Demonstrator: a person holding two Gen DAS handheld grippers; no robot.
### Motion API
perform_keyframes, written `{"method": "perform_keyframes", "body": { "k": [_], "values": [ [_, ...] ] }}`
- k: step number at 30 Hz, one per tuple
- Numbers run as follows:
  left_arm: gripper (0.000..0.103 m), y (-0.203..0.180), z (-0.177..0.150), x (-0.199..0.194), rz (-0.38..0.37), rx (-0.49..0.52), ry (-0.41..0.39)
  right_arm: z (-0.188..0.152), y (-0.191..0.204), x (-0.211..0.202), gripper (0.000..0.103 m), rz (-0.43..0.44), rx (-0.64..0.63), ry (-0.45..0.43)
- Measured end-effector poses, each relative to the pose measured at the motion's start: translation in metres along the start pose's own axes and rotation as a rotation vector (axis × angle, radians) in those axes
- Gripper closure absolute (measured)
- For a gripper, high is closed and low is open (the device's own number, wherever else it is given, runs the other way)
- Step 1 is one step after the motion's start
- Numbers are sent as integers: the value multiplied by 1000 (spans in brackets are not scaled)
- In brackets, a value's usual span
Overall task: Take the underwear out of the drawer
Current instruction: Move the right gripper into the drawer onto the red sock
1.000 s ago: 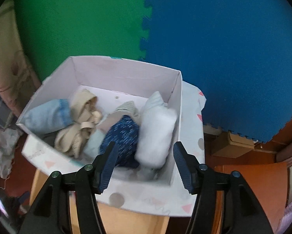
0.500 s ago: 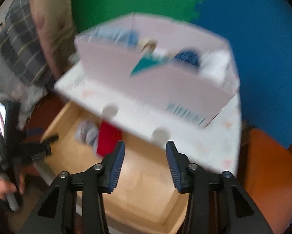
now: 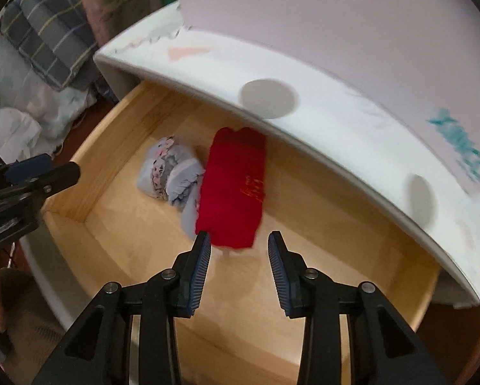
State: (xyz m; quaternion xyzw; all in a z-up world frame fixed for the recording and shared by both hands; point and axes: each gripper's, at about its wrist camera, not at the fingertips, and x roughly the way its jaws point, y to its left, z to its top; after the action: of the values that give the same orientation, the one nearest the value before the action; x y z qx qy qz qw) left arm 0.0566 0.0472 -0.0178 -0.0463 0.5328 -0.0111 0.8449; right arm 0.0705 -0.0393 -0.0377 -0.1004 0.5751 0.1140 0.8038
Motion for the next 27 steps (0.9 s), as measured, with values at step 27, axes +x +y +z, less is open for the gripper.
{"method": "perform_keyframes", "body": {
  "k": [27],
  "values": [
    [42, -1, -3, 1, -13, -16, 10, 20, 25, 65, 71, -103, -131, 137]
  ]
}}
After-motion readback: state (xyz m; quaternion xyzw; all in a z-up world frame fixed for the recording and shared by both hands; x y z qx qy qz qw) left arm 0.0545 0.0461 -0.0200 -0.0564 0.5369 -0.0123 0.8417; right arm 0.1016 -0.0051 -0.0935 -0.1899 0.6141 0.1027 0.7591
